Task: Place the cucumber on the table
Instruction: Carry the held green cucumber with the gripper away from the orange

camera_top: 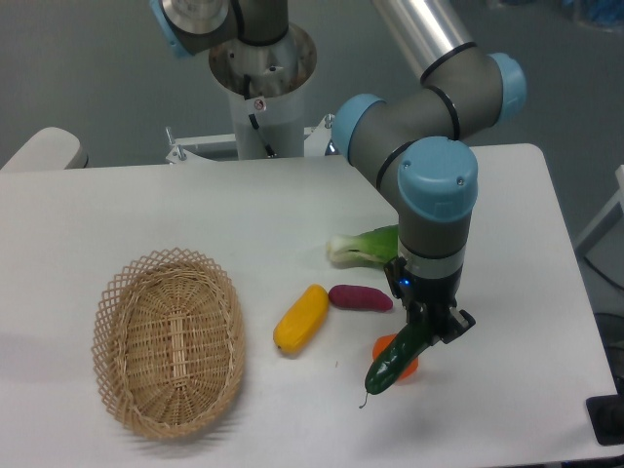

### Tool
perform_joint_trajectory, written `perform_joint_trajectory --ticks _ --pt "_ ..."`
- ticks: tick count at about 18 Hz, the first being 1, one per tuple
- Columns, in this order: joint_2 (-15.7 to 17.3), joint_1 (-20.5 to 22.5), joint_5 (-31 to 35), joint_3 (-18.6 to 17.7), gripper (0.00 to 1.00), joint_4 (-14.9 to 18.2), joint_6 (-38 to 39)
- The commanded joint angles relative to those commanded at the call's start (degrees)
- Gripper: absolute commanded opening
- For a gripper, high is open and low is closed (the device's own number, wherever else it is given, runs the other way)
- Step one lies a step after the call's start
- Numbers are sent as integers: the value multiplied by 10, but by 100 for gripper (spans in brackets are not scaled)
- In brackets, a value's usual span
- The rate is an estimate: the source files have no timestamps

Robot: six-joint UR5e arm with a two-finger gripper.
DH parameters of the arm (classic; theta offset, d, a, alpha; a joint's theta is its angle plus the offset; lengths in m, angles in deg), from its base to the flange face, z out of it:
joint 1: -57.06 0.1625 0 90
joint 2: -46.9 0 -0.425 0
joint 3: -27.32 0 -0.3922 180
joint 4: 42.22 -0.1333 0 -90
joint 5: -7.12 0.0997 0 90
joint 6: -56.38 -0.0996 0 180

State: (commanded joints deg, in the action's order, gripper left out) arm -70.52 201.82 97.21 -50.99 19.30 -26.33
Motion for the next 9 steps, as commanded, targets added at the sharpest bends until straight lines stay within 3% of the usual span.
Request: perform_joint_trajectory --ticks 9 --pt "-2 3 0 -2 28 -1 -13"
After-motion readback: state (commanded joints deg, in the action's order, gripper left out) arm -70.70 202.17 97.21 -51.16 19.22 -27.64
